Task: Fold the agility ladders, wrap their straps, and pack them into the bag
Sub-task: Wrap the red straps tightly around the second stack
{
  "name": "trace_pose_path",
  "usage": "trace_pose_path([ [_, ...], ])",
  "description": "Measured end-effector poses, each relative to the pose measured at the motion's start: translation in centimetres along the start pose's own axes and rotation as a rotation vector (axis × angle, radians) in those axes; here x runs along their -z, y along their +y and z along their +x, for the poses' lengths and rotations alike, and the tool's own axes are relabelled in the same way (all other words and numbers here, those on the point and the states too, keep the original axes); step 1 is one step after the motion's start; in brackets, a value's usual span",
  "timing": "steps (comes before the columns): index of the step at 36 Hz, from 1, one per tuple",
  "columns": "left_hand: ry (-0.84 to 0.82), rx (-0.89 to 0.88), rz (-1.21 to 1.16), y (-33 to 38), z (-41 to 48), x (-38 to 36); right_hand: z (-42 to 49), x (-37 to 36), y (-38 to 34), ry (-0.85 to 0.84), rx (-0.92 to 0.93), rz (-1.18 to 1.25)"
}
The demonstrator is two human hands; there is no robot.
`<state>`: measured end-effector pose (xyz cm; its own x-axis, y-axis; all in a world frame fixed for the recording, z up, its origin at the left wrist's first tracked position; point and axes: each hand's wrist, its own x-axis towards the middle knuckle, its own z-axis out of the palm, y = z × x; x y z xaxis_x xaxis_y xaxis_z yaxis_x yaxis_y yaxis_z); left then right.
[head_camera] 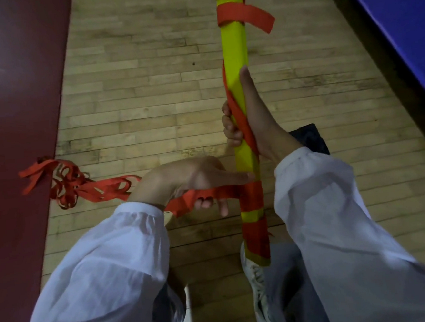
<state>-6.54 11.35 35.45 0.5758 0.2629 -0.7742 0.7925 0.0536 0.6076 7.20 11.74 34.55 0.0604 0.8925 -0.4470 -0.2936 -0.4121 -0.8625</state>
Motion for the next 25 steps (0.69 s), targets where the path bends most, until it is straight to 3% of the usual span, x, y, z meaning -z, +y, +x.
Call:
trace_pose_path([
  [6, 0.044, -0.043, -0.021, 0.1, 0.2, -0.8, 0.1, -1.0, 1.1, 0.197, 0.025, -0.199],
  [12, 0.108, -0.038, -0.020, -0.2, 0.6, -0.7, 0.5, -1.0, 1.4, 0.156, 0.022, -0.185],
  [18, 0.024, -0.093, -0.171, -0.5, -0.1, 0.3, 0.2, 0.3, 0.3, -0.078, -0.024, 0.277],
  [22, -0.070, -0.209, -0.170, 0.0, -0.9, 0.3, 0.0, 0.5, -0.3, -0.192, -0.036, 0.736],
  [25, -0.103, -0.257, -0.139, 0.2, -1.4, 0.3, -0.5, 0.8, -0.3, -0.361, -0.101, 0.805],
])
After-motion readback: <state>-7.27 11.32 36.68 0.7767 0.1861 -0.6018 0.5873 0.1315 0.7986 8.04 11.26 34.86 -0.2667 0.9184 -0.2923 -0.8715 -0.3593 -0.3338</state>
